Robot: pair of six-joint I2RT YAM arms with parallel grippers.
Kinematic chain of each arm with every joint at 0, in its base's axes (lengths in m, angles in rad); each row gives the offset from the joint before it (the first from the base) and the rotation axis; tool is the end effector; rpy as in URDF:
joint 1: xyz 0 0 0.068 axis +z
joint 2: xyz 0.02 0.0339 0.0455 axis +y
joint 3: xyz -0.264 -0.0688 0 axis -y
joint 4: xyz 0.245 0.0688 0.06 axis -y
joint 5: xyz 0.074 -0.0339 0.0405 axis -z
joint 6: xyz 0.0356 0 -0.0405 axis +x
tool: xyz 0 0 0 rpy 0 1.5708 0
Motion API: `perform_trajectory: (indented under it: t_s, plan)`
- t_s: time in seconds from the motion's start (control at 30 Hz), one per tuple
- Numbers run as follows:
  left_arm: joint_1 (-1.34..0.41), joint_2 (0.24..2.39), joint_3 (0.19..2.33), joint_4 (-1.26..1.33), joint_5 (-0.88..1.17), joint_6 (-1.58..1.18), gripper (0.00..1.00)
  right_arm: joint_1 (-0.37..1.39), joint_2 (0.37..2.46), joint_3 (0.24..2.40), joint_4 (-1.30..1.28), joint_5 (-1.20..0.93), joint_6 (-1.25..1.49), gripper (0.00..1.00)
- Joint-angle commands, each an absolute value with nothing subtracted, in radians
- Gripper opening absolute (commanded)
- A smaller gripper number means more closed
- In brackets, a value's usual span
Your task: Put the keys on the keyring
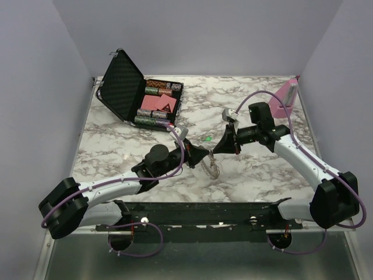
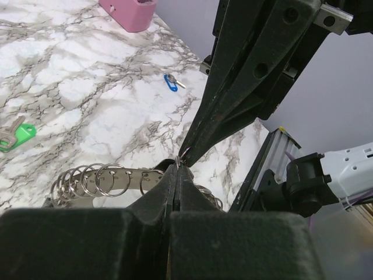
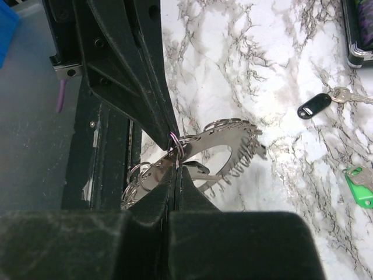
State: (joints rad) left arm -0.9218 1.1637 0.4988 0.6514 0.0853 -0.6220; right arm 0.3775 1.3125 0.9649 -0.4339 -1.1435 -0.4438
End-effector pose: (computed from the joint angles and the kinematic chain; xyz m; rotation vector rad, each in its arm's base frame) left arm 0.1516 -0.2048 0.2505 0.3311 1.7036 -1.2462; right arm 0.2357 0.1283 0.2792 -1.3033 1.6367 1.2717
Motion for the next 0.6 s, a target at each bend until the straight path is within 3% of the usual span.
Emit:
perform_trajectory:
  t_s: [0.0,0.57]
  plan:
    - [-0.930,1.151,0.476,0.764,0.054,-0.650,0.00,0.371,1.292,0.960,-0.419,-1.126,-0.440,0.00]
    - [-0.931,1.177,0.428,0.974,-0.029,-0.681,0.00,0.373,1.287,0.968,-0.518,-1.224,-0.566,0.01]
